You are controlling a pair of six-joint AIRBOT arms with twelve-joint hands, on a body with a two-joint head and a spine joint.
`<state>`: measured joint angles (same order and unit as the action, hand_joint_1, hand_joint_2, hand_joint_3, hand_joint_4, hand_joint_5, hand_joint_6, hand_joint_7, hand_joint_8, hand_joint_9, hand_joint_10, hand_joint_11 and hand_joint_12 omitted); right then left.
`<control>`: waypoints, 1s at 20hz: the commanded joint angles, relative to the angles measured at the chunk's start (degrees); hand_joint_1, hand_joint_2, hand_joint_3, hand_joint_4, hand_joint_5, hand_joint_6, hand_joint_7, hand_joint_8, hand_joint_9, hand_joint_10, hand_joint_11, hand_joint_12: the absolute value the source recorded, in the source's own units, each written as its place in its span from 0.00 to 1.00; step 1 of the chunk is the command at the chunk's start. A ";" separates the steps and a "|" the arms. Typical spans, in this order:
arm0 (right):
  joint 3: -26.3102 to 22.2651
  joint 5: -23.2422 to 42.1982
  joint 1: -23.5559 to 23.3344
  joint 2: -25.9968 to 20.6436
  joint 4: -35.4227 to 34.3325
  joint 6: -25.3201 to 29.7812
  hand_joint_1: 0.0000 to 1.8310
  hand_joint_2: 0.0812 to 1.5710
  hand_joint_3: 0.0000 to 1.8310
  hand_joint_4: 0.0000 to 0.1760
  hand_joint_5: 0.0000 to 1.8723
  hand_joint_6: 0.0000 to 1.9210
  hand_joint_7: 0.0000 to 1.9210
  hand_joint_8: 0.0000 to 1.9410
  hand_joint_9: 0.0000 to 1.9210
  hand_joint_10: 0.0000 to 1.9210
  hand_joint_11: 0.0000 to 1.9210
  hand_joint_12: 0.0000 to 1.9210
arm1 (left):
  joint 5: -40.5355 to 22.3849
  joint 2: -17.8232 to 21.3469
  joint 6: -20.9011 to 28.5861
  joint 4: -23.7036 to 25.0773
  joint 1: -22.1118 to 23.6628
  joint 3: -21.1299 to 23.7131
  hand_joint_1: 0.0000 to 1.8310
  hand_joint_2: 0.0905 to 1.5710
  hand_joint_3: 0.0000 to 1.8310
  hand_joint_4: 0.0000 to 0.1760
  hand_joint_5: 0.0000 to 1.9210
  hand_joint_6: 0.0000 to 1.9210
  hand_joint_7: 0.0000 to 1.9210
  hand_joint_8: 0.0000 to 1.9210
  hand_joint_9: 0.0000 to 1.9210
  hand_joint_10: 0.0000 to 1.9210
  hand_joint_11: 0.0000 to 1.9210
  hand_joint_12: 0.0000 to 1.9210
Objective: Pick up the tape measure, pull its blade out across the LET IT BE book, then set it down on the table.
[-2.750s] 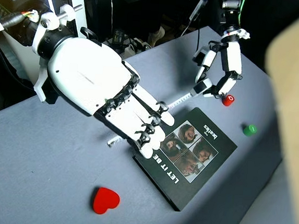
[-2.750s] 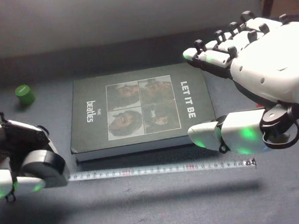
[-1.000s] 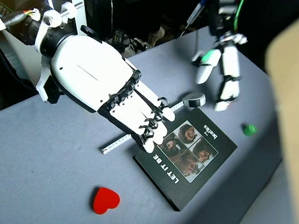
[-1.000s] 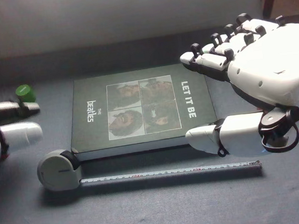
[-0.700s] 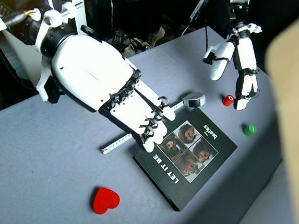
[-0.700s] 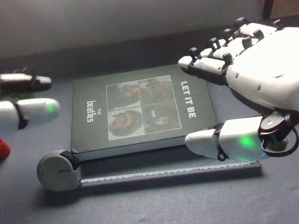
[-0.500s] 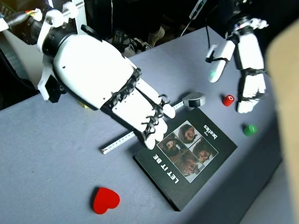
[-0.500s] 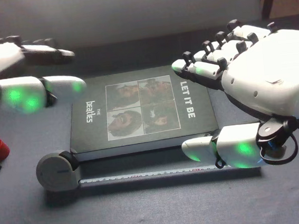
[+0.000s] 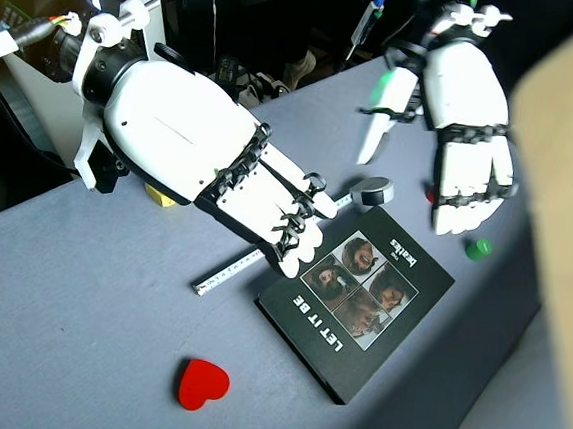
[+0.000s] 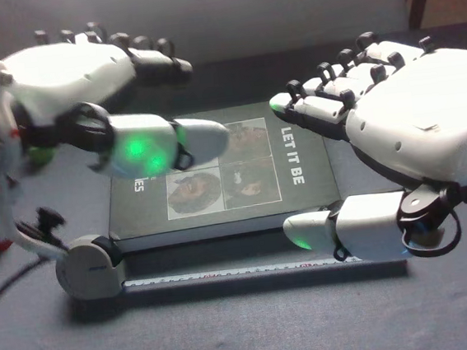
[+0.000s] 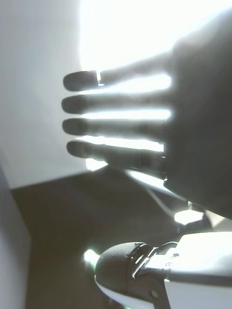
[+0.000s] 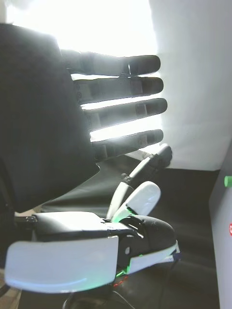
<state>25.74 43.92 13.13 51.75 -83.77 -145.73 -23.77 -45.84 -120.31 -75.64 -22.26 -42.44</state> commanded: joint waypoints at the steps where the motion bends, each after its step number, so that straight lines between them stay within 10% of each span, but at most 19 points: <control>1: -0.36 2.77 -0.59 0.01 4.21 0.36 0.07 0.68 0.00 0.46 0.05 0.00 0.07 0.00 0.08 0.00 0.00 0.31 | -7.21 -0.18 -3.73 -0.95 1.58 0.56 0.08 0.67 0.00 0.00 0.17 0.00 0.17 0.00 0.16 0.00 0.02 0.35; 6: -0.37 4.60 -0.59 0.45 4.21 0.84 0.17 0.65 0.00 0.21 0.17 0.00 0.18 0.00 0.16 0.00 0.01 0.44 | -20.70 -4.20 -22.28 -17.03 7.52 7.21 0.11 0.67 0.00 0.00 0.17 0.00 0.18 0.00 0.19 0.00 0.06 0.34; 9: -0.37 4.69 -0.54 0.45 4.21 0.86 0.24 0.64 0.00 0.00 0.35 0.02 0.37 0.02 0.35 0.04 0.17 0.55 | -25.86 -5.69 -21.56 -18.61 8.31 8.89 0.23 0.65 0.00 0.00 0.28 0.01 0.33 0.01 0.30 0.02 0.16 0.35; 10: -0.37 4.69 -0.51 0.45 4.21 0.86 0.30 0.62 0.00 0.00 0.49 0.02 0.51 0.04 0.46 0.26 0.33 0.70 | -26.53 -5.82 -21.24 -18.64 8.32 9.20 0.27 0.67 0.00 0.00 0.33 0.01 0.38 0.02 0.36 0.04 0.22 0.42; 11: -0.37 4.69 -0.49 0.45 4.21 0.86 0.38 0.61 0.00 0.00 0.58 0.16 0.56 0.29 0.51 0.62 0.48 0.86 | -27.61 -5.97 -20.82 -18.70 8.34 9.78 0.32 0.69 0.00 0.00 0.37 0.01 0.39 0.10 0.32 0.37 0.28 0.57; 12: -0.37 4.69 -0.47 0.45 4.21 0.85 0.43 0.61 0.00 0.00 0.52 0.57 0.53 0.64 0.56 0.88 0.59 0.97 | -28.89 -6.05 -20.79 -19.06 8.34 10.42 0.38 0.71 0.00 0.00 0.40 0.05 0.30 0.49 0.29 0.71 0.33 0.74; 14: -0.37 4.69 -0.47 0.44 4.21 0.81 0.50 0.62 0.00 0.00 0.46 0.97 0.50 0.97 0.64 1.00 0.72 1.00 | -30.21 -6.24 -20.79 -19.09 7.99 11.45 0.49 0.71 0.00 0.00 0.30 0.82 0.34 0.95 0.44 0.98 0.47 0.98; 15: -0.37 4.69 -0.47 0.44 4.21 0.80 0.54 0.63 0.00 0.00 0.47 0.99 0.53 0.99 0.66 1.00 0.78 1.00 | -30.86 -6.49 -20.59 -19.10 7.62 11.85 0.53 0.71 0.00 0.00 0.37 0.96 0.43 0.99 0.51 1.00 0.55 1.00; 17: -0.37 4.69 -0.47 0.44 4.21 0.78 0.57 0.68 0.01 0.00 0.58 1.00 0.68 1.00 0.79 1.00 0.89 1.00 | -30.93 -6.95 -19.38 -18.43 7.28 11.98 0.56 0.73 0.00 0.00 0.56 1.00 0.65 1.00 0.70 1.00 0.74 1.00; 20: -0.37 4.65 -0.46 0.44 4.53 0.78 0.59 0.75 0.01 0.00 0.66 1.00 0.74 1.00 0.82 1.00 0.92 1.00 | -31.73 -8.18 -19.40 -18.13 7.56 11.98 0.55 0.74 0.00 0.00 0.62 1.00 0.71 1.00 0.77 1.00 0.80 1.00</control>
<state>25.67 47.03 13.10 52.40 -83.53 -145.23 -54.48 -53.98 -139.81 -98.32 -15.29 -30.63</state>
